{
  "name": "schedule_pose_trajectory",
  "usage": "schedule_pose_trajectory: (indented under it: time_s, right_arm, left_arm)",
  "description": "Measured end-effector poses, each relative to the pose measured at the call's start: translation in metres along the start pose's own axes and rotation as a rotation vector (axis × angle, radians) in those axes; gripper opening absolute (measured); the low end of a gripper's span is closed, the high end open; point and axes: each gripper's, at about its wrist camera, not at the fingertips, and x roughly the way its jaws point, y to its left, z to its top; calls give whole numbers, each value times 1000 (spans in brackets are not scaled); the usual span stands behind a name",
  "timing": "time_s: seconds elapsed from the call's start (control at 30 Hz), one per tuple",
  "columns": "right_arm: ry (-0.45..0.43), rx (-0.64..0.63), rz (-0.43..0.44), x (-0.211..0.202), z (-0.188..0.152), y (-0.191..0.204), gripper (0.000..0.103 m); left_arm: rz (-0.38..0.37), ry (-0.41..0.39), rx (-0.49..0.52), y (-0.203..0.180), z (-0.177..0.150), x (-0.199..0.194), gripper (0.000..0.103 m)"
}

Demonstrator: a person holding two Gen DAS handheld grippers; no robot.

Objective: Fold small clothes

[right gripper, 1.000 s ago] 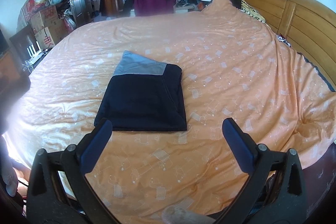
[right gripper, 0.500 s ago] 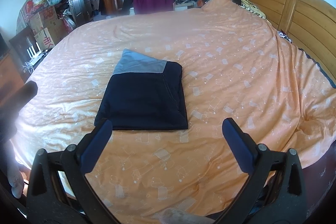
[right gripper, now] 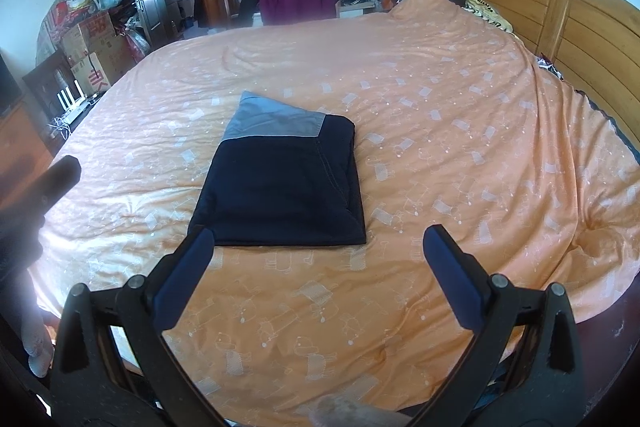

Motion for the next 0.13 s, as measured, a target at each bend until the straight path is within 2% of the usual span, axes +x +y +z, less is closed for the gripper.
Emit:
schedule_pose_trajectory:
  time_s: [0.13]
  right_arm:
    - [-26, 0, 10, -4, 1, 0, 102]
  left_arm:
    - [0, 6, -4, 0, 0, 2, 103]
